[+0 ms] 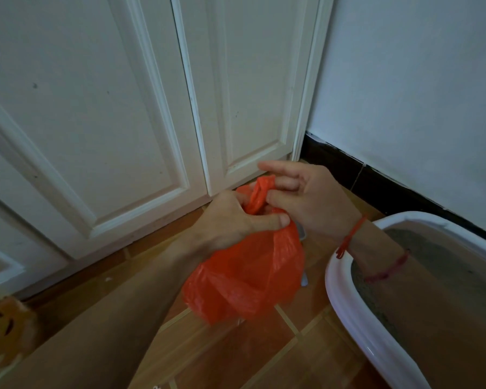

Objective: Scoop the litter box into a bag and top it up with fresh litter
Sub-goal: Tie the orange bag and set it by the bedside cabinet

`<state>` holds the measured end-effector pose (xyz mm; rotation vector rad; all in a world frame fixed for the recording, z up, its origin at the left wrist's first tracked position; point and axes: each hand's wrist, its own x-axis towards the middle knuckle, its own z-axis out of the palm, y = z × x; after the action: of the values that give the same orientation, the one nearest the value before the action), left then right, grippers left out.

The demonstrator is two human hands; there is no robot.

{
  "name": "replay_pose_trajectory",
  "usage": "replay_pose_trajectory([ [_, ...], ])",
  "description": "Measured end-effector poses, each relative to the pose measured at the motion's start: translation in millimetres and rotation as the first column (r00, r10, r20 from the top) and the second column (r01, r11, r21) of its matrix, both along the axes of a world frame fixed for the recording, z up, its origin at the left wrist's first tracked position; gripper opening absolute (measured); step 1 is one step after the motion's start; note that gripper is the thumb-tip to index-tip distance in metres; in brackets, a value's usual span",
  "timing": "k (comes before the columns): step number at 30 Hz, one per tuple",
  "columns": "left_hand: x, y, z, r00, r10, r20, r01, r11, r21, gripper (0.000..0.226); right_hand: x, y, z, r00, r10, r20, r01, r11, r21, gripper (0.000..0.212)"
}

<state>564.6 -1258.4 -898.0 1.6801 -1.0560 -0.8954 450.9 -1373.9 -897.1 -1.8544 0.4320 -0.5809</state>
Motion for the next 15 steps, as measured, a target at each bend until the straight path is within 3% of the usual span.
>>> replay_pose_trajectory([
  [3, -2, -2, -1, 0.997, 0.011, -0.082, -0.015, 0.999, -0.043, 0.027, 1, 3, 8, 0.999, 0.045, -0.018, -0.047, 0.993, -0.105, 0.043],
  [6, -2, -1, 1, 0.99, 0.035, -0.136, -0.042, 0.998, -0.053, 0.027, 3, 5, 13, 0.997, -0.067, 0.038, 0.074, 0.975, -0.209, 0.036],
  [8, 3, 1, 1, 0.975, 0.034, -0.218, -0.052, 0.996, -0.076, 0.034, 3, -1, 14, 0.973, -0.197, 0.122, 0.214, 0.966, -0.146, 0.029],
  [10, 9, 2, 1, 0.956, 0.027, -0.292, -0.065, 0.99, -0.125, 0.038, 1, -7, 10, 0.973, -0.196, 0.124, 0.199, 0.98, -0.009, 0.032],
  [13, 15, 3, 6, 0.922, -0.008, -0.386, -0.074, 0.978, -0.196, 0.029, -4, -9, -4, 0.996, 0.065, 0.054, -0.075, 0.975, 0.21, 0.097],
  [15, 17, 3, 9, 0.924, -0.036, -0.38, -0.048, 0.977, -0.208, 0.028, -4, -5, -12, 0.979, 0.203, -0.004, -0.197, 0.953, 0.23, 0.128],
])
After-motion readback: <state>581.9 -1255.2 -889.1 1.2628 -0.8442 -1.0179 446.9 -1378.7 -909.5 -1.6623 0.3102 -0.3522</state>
